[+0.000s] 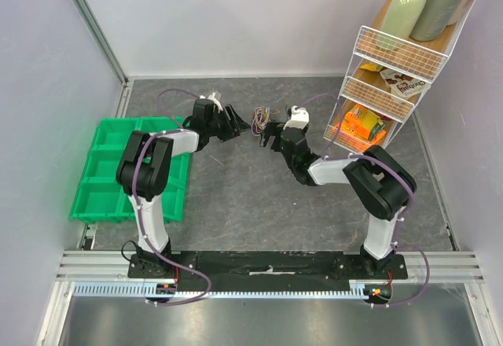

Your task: Untangle the cables

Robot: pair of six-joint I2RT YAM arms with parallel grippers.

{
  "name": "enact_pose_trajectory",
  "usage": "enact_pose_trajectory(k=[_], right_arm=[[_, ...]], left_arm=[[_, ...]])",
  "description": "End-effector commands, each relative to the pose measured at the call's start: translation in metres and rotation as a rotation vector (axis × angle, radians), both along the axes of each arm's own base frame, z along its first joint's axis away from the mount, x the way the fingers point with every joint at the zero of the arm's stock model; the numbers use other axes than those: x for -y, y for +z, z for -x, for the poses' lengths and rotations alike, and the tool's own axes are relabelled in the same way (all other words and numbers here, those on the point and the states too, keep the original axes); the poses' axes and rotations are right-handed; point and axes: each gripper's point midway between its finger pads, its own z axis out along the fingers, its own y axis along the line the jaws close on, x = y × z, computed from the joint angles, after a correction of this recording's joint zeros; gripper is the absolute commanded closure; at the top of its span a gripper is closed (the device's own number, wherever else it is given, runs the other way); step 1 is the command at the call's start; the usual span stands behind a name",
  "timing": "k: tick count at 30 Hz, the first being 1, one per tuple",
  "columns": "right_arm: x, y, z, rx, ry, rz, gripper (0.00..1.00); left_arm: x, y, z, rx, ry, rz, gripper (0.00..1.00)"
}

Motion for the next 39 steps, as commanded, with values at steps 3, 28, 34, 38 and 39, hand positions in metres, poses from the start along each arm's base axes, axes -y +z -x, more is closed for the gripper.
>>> enact_pose_trajectory(k=[3, 28, 34, 38, 39], right_arm=[[-0.037, 0.010, -0.020, 0.072, 0.097, -0.077, 0.03], [-0.045, -0.023, -0.080, -0.076, -0.008, 0.051, 0.02], [-0.062, -0.046, -0.071, -0.142, 0.093, 0.040, 0.12], [-0.082, -0.063, -0.032, -0.185, 0.179, 0.022, 0.17], [-0.086, -0.063, -0.022, -0.178, 0.186, 0.025, 0.15]], left_arm=[[0.000, 0.024, -0.057, 0.175, 0.030, 0.054, 0.36], [-0.003, 0.014, -0.033, 0.200, 0.006, -0.004, 0.98], [-0.006, 0.034, 0.038, 0.204, 0.007, 0.048, 0.98], [-0.013, 0.035, 0.059, 0.172, 0.020, 0.032, 0.98], [-0.014, 0.037, 0.061, 0.165, 0.014, 0.024, 0.98]])
